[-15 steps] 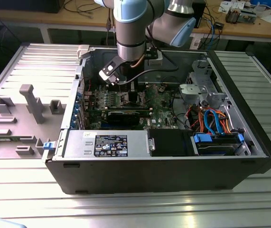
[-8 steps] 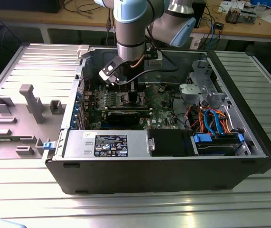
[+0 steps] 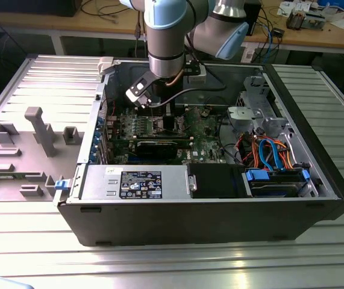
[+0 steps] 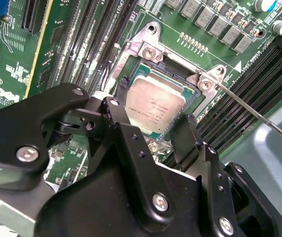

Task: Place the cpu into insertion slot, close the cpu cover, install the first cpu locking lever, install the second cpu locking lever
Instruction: 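Place the cpu into insertion slot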

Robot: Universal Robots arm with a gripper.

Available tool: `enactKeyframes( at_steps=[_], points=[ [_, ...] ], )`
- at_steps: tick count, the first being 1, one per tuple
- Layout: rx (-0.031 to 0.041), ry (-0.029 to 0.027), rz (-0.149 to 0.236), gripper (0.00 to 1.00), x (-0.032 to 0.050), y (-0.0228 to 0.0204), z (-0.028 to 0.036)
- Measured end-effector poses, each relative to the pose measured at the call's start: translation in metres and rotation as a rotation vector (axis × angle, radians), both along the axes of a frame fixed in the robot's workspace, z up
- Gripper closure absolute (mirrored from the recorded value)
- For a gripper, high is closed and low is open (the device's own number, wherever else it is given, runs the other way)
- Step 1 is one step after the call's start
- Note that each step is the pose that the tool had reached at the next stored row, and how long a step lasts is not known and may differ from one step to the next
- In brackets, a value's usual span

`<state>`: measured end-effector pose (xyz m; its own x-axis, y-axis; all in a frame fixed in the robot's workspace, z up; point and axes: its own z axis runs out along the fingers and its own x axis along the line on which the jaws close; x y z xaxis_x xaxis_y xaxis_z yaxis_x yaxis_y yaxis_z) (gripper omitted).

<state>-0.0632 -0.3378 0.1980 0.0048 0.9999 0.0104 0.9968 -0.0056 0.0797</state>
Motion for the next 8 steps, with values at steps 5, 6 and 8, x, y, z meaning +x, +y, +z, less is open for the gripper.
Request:
enactKeyframes(
  at_steps=[5, 6, 8],
  points=[
    [0.0008, 0.0005, 0.0, 0.38, 0.0001, 0.0018, -0.0025],
    [0.001, 0.0005, 0.0, 0.38, 0.0001, 0.0018, -0.0028],
    [0.0014, 0.0002, 0.0, 0.38, 0.0001, 0.0019, -0.003]
  ],
)
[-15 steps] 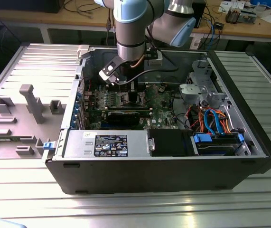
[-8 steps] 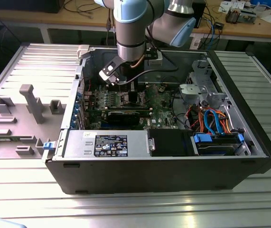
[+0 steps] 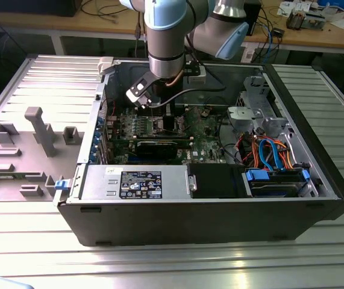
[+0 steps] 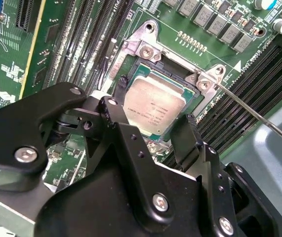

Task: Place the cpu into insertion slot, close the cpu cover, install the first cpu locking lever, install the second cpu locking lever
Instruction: 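Place the cpu into insertion slot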

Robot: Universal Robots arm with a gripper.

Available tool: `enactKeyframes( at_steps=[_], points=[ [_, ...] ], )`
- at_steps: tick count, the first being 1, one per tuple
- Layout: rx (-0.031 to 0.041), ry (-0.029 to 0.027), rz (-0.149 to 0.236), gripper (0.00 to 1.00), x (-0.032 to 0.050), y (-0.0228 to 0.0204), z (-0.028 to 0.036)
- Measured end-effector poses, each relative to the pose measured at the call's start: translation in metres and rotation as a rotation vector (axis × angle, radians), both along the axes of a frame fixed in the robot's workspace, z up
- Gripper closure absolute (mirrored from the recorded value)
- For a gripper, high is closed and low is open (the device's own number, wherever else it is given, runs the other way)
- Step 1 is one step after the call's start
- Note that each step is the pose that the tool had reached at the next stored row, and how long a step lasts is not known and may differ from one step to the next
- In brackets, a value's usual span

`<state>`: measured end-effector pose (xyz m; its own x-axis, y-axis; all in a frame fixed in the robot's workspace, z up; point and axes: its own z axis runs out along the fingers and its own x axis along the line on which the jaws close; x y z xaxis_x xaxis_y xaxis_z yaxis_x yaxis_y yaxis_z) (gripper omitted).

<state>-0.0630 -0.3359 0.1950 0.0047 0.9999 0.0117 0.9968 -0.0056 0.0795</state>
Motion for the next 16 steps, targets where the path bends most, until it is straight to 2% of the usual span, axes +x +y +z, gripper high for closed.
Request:
enactKeyframes(
  at_steps=[3, 4, 8, 16],
  points=[
    [0.0007, -0.0005, 0.0, 0.37, 0.0001, 0.0001, -0.0003],
    [0.0001, -0.0001, 0.0, 0.31, 0.0, 0.0, 0.0],
    [0.0, 0.0, 0.0, 0.31, 0.0, 0.0, 0.0029],
    [0.0014, 0.0, 0.0, 0.31, 0.0001, 0.0008, 0.0021]
  ],
)
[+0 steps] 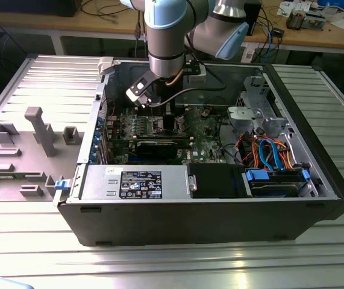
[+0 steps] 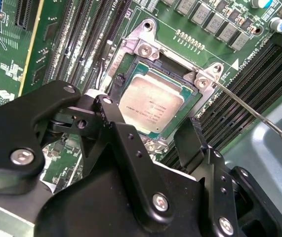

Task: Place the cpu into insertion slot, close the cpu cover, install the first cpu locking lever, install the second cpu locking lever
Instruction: 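Place the cpu into insertion slot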

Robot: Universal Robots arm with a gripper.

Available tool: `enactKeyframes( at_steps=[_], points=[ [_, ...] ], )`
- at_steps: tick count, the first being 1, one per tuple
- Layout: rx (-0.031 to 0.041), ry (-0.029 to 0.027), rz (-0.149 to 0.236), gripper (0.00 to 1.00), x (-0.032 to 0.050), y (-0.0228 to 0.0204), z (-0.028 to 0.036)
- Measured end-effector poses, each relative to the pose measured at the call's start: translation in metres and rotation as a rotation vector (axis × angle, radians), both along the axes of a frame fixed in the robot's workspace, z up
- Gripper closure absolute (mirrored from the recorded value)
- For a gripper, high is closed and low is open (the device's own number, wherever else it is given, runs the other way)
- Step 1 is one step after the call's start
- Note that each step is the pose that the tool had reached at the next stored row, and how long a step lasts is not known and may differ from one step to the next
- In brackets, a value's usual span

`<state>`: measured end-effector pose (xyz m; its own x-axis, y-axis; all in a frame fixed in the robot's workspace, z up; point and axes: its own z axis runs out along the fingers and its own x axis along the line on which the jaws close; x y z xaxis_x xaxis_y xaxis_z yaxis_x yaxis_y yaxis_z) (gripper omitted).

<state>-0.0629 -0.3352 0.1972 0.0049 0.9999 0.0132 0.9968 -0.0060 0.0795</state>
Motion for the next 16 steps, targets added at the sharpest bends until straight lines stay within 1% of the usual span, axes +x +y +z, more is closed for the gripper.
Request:
enactKeyframes(
  at_steps=[8, 16],
  points=[
    [0.0051, 0.0001, 0.0, 0.31, 0.0011, 0.0012, -0.0016],
    [0.0046, 0.0, 0.001, 0.31, 0.0013, 0.0016, -0.0017]
  ],
)
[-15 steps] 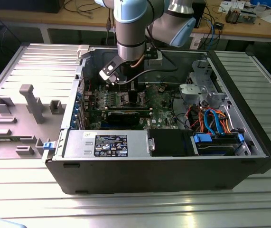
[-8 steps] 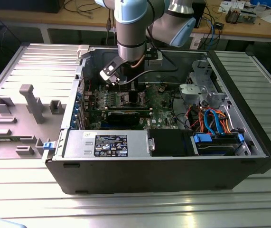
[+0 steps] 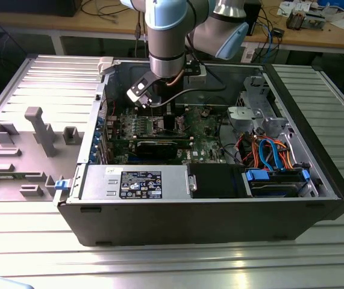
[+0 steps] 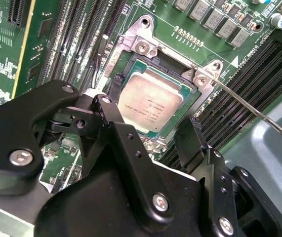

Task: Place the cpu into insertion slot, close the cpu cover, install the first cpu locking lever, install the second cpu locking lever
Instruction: 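Place the cpu into insertion slot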

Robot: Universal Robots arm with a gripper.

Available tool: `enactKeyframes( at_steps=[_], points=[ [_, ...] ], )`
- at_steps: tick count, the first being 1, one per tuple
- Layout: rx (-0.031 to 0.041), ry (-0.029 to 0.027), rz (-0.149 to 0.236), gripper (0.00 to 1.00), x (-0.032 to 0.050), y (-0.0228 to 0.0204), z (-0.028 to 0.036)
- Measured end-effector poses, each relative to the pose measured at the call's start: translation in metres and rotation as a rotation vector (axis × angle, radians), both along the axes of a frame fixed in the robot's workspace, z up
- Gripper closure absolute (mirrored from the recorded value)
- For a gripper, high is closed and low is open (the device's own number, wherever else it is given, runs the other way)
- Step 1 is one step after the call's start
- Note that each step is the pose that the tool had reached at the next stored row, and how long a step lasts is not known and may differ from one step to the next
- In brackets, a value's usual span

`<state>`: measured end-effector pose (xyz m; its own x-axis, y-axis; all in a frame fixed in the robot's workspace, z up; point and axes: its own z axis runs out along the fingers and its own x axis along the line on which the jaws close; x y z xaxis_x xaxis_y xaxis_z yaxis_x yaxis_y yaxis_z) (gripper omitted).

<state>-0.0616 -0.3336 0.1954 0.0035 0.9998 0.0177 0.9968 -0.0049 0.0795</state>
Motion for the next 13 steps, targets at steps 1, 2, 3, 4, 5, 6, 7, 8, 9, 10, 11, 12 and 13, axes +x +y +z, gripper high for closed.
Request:
enactKeyframes(
  at_steps=[1, 2, 3, 4, 5, 6, 7, 8, 9, 10, 11, 12, 13],
  points=[
    [0.0003, -0.0002, 0.002, 0.31, 0.0001, -0.0006, -0.0001],
    [0.0002, 0.0, 0.002, 0.31, 0.0, -0.0013, -0.0001],
    [0.0002, 0.0, 0.002, 0.31, 0.0, -0.0014, 0.0],
    [0.0002, 0.0, 0.002, 0.31, 0.0, -0.0014, 0.0001],
    [0.0002, -0.0001, 0.002, 0.31, 0.0, -0.0015, 0.0001],
    [0.0, 0.0001, 0.002, 0.31, 0.0, -0.0015, 0.0005],
    [0.0, 0.0001, 0.002, 0.31, 0.0, -0.0015, 0.0009],
    [0.0, 0.0001, 0.002, 0.31, 0.0, -0.0015, 0.0013],
    [0.0, 0.0001, 0.002, 0.31, 0.0, -0.0015, 0.0023],
    [-0.0008, 0.0001, 0.002, 0.31, 0.0001, -0.0015, 0.0039],
    [-0.002, 0.0003, 0.002, 0.31, 0.0001, -0.0015, 0.0061],
    [-0.0029, 0.0004, 0.002, 0.31, 0.0001, -0.0015, 0.0089],
    [-0.0041, 0.0011, 0.002, 0.31, 0.0001, -0.0015, 0.0113]
  ],
)
